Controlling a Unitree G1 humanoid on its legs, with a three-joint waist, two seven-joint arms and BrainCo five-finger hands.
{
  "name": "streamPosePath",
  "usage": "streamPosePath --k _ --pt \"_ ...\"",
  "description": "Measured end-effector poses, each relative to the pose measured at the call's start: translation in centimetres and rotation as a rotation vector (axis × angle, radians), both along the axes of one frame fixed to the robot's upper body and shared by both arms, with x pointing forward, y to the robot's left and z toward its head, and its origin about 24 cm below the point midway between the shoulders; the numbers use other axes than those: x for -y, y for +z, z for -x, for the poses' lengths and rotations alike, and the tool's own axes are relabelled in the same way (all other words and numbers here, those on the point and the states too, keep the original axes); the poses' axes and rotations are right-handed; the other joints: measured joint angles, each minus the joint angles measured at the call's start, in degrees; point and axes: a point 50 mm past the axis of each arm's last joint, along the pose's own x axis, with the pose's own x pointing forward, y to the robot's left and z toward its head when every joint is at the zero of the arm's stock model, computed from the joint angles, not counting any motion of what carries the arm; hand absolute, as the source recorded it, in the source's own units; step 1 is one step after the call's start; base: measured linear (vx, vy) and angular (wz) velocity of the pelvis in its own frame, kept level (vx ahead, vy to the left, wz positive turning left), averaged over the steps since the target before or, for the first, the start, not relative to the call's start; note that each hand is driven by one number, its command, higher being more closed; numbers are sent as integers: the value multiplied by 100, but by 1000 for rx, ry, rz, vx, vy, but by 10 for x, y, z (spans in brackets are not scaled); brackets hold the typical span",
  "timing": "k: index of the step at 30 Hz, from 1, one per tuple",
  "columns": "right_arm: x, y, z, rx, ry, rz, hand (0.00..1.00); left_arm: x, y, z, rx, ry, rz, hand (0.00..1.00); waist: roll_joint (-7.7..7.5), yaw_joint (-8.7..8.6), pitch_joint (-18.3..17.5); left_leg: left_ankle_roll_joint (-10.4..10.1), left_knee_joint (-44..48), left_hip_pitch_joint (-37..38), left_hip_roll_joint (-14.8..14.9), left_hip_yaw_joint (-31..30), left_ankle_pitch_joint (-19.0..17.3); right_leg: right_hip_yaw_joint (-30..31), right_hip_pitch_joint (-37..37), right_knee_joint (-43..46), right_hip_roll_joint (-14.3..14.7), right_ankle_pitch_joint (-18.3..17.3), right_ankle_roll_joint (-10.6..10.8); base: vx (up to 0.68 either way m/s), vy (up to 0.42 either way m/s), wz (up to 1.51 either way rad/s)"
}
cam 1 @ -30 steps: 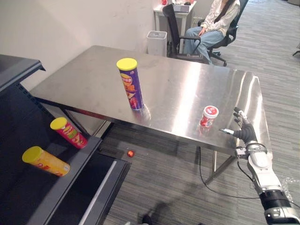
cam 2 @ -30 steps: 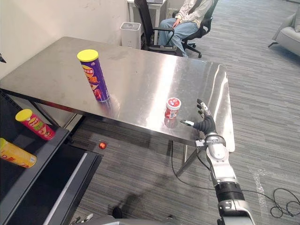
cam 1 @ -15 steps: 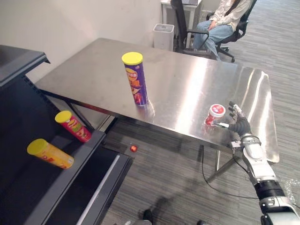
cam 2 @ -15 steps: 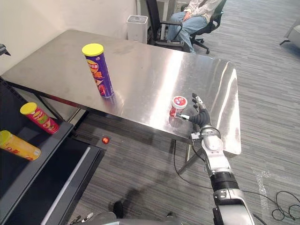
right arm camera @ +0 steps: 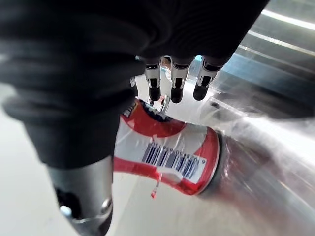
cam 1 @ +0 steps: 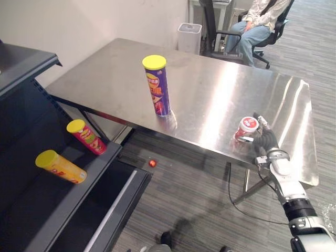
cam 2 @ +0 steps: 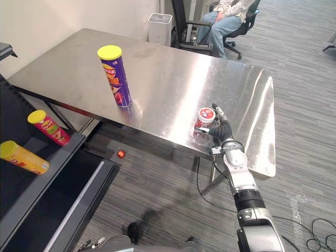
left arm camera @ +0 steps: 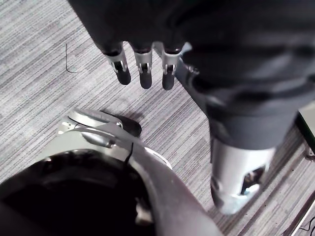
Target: Put the gum and the chips on the shelf.
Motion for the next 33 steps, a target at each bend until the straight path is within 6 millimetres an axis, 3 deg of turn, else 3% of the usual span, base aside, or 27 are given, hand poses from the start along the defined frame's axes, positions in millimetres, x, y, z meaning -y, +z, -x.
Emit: streamPosePath --k 26,28,33 --pt "0 4 -4 32 -29 50 100 0 1 -2 8 -6 -1 0 3 59 47 1 -1 -24 0 -17 4 -9 -9 0 1 -2 -2 0 0 0" --pt "-1 8 -4 50 -27 64 100 0 1 -2 7 -6 -1 0 0 53 49 1 -1 -23 3 -9 3 3 -11 0 2 -2 -2 0 0 0" --pt "-16 46 1 215 39 85 100 -1 1 -3 8 -38 -20 0 -19 -2 60 -5 -1 4 11 12 -2 75 -2 0 12 -2 -2 0 0 0"
